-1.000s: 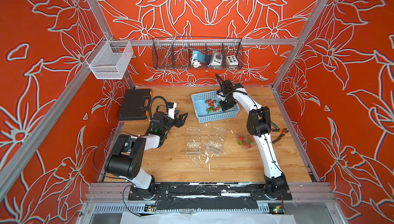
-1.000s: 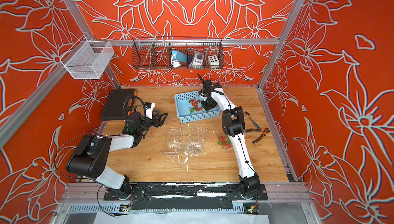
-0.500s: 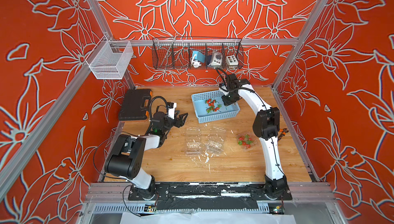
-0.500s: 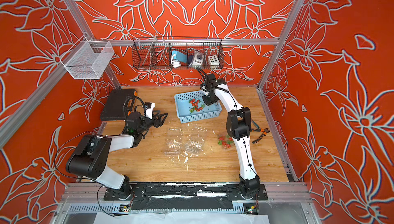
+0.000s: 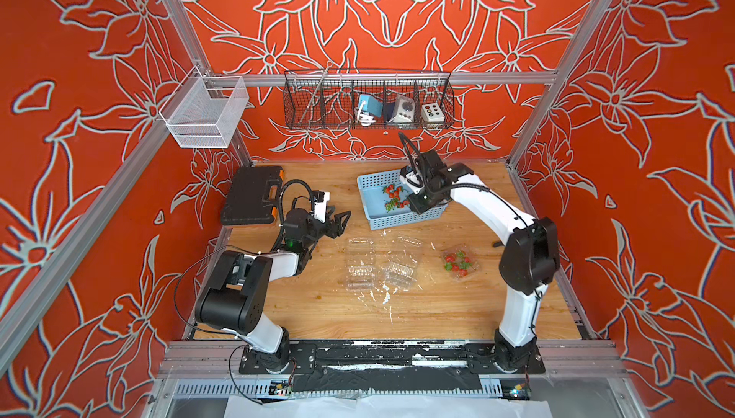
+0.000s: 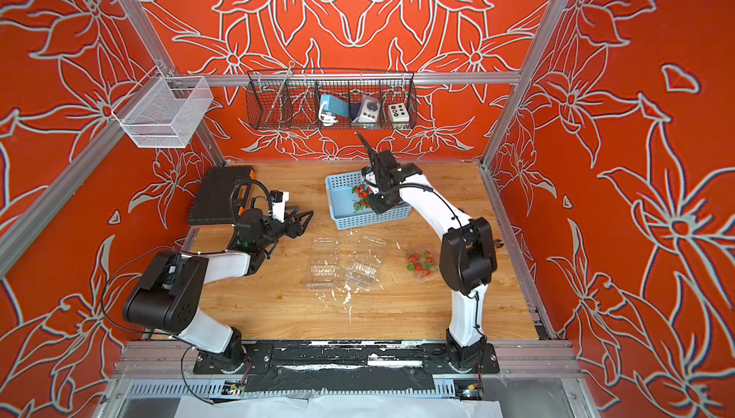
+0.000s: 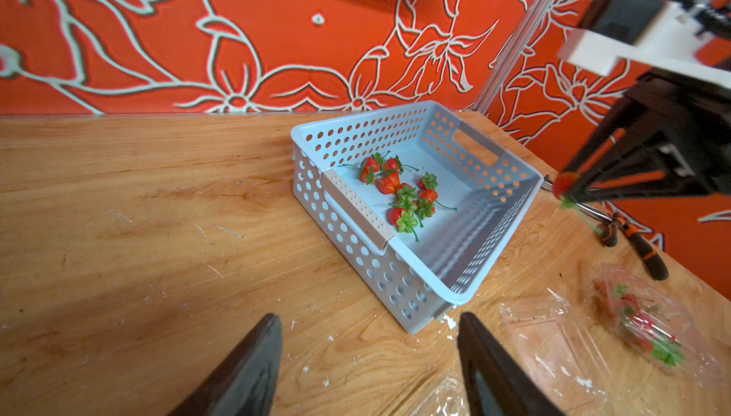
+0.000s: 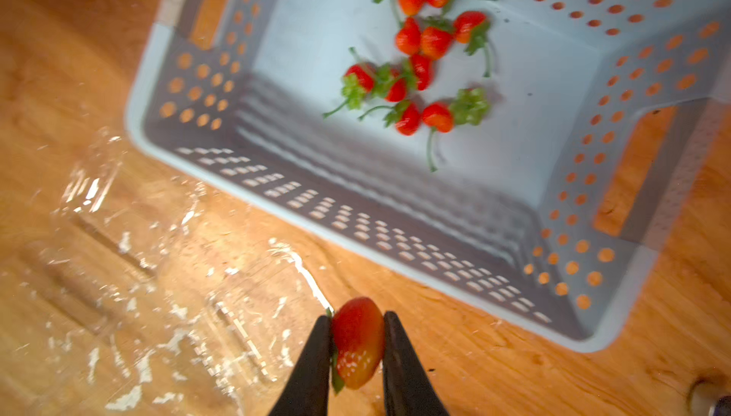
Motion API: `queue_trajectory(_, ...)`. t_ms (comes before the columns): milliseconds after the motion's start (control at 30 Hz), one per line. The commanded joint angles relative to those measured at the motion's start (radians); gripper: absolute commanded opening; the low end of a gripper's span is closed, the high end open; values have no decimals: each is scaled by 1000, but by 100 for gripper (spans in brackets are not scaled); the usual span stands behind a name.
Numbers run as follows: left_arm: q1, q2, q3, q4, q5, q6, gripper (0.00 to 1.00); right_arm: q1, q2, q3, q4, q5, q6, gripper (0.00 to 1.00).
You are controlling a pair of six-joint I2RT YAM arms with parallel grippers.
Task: Pack strawberries into containers
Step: Place the strawberry in the packing box.
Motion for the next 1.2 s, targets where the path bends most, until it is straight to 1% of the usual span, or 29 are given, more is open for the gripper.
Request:
queue_trajectory(0, -4, -18, 7, 30, 11, 8, 70, 74, -76, -139, 99, -66, 58, 25)
queue_trajectory(100, -5, -19, 6, 31, 10, 8, 70, 146, -120, -237, 138, -108, 92, 25)
queue_trajectory(200, -5, -22, 4, 31, 9, 8, 70, 198, -134, -305, 162, -121, 119, 25)
queue_trajectory(233, -5, -22, 3, 31, 8, 8, 70, 210, -132, -321, 158, -108, 122, 26)
queue_trajectory(533, -5, -20, 2, 37, 8, 6, 70, 254, -100, -427, 166, -71, 149, 26)
queue_trajectory(600, -5, -19, 2, 37, 8, 6, 70, 263, -100, -430, 163, -69, 150, 29)
queue_trajectory(667, -5, -18, 2, 38, 7, 6, 70, 266, -95, -425, 152, -63, 146, 35)
queue_trajectory(767, -5, -18, 2, 35, 5, 8, 70, 266, -98, -416, 143, -57, 140, 40)
queue_trajectory(833, -5, -18, 3, 34, 5, 10, 70, 266, -107, -403, 133, -47, 137, 41)
queue_trajectory(933, -5, -15, 5, 34, 8, 7, 70, 259, -115, -350, 96, 5, 124, 42)
queue_trajectory(1067, -5, -15, 5, 33, 10, 8, 70, 201, -112, -234, 78, 46, 103, 42)
queue_trajectory(1167, -5, -15, 7, 32, 10, 8, 70, 122, -67, -117, 80, 57, 89, 43)
